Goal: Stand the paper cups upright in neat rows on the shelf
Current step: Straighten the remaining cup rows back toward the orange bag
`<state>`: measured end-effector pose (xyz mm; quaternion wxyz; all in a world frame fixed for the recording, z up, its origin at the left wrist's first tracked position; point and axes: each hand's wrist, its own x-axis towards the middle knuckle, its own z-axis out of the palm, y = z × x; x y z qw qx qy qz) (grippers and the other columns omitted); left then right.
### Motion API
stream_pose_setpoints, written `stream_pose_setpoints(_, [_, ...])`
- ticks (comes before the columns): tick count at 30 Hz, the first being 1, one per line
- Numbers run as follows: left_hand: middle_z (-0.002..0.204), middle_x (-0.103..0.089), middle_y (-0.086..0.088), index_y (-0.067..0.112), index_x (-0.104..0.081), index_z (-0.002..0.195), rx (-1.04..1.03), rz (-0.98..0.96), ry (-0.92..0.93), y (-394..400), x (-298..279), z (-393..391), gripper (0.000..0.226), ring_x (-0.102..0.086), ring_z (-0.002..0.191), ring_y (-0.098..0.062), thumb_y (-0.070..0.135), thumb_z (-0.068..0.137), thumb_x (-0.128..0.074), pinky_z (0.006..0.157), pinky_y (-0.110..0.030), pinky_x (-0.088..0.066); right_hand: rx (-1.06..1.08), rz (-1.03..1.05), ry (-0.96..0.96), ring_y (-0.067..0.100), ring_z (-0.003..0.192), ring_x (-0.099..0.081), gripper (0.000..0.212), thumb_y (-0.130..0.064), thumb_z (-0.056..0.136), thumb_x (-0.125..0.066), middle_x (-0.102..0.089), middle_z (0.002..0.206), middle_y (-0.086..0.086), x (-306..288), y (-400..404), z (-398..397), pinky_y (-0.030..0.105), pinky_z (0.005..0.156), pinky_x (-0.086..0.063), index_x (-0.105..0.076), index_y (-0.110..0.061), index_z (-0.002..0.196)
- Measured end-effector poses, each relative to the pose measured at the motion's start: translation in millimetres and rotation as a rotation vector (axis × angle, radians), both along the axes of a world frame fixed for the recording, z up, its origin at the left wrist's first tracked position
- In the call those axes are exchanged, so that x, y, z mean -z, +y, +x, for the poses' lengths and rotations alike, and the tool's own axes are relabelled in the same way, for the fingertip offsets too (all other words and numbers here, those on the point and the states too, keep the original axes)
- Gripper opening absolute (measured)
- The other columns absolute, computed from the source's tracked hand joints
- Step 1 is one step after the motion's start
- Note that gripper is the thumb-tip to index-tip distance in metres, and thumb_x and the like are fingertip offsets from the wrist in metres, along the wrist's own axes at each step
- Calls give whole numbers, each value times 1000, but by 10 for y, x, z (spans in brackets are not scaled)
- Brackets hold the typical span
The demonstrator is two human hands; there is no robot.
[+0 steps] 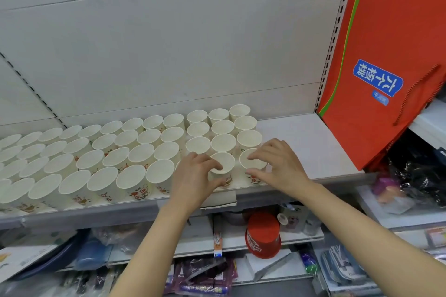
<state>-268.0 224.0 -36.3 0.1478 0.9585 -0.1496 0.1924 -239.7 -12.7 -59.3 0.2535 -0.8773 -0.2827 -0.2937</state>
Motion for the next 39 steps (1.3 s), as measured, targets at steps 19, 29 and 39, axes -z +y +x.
stream_pose_setpoints(19, [87,-69,12,28,-75,90,-58,-204,-101,-13,24,-115,25,-55,80,-16,45,71,-80,69,-31,-46,40,86,-68,19,86,-52,23,-40,82,-62,-68,87,-9,6,141,-116,32,73,-40,-72,-19,86])
stream_pose_setpoints(29, [96,-68,12,33,-74,91,-177,-43,96,599,-20,-184,15,-54,95,-18,37,76,-77,79,-33,-43,-53,-87,-52,20,86,-45,23,-31,68,-74,-66,85,-9,66,508,-68,33,72,-37,-71,-19,88])
stream_pose_setpoints(39, [84,-67,13,33,-75,86,-188,-79,88,373,-46,-162,9,-51,86,-14,40,82,-71,68,-27,-36,-16,-46,25,18,78,-45,12,-28,69,-75,-62,71,-9,75,620,-56,31,71,-32,-67,-20,73])
